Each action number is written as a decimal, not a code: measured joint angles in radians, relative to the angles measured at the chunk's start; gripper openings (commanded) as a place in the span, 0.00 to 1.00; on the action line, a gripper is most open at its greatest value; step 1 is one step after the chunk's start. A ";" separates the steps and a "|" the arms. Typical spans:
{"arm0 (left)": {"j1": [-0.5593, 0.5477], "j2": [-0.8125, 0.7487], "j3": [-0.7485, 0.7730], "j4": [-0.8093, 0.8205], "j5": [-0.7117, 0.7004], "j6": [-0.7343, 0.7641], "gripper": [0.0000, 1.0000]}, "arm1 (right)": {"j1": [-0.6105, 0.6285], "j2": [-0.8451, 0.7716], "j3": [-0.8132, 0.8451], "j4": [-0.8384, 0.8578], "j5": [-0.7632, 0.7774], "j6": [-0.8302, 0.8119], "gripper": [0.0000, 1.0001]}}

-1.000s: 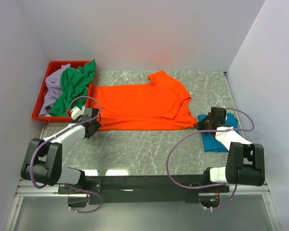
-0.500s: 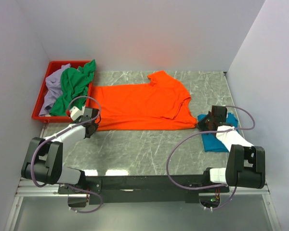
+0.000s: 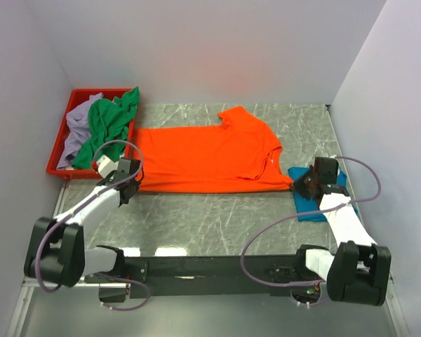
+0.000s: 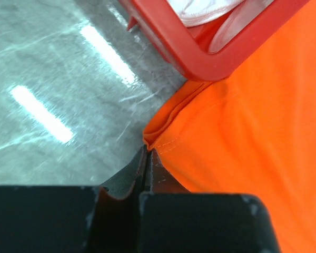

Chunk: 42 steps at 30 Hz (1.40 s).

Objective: Fold and stack the t-shirts
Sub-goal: Fold the tshirt

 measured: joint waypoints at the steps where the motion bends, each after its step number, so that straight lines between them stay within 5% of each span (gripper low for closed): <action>1: 0.000 -0.026 -0.005 -0.013 0.001 -0.006 0.01 | -0.005 -0.020 0.000 -0.018 0.000 0.000 0.00; 21: -0.020 -0.501 -0.174 -0.288 0.092 -0.160 0.01 | -0.068 -0.395 -0.087 -0.339 -0.009 0.031 0.01; 23: -0.023 -0.502 -0.174 -0.315 0.100 -0.188 0.15 | -0.068 -0.407 -0.087 -0.360 -0.008 0.036 0.07; 26: -0.024 -0.525 -0.174 -0.362 0.110 -0.234 0.45 | -0.068 -0.406 -0.087 -0.388 -0.004 0.044 0.35; 27: -0.024 -0.540 -0.175 -0.372 0.113 -0.245 0.51 | -0.068 -0.400 -0.086 -0.399 0.000 0.048 0.54; 29: -0.024 -0.574 -0.175 -0.387 0.116 -0.265 0.62 | -0.069 -0.385 -0.086 -0.414 0.007 0.044 0.66; 35: -0.024 -0.590 -0.135 -0.400 0.112 -0.243 0.66 | -0.071 -0.365 -0.071 -0.423 0.005 0.029 0.82; 42: -0.024 -0.357 0.094 -0.344 0.071 -0.119 0.64 | -0.037 -0.241 0.054 -0.322 -0.040 -0.019 0.77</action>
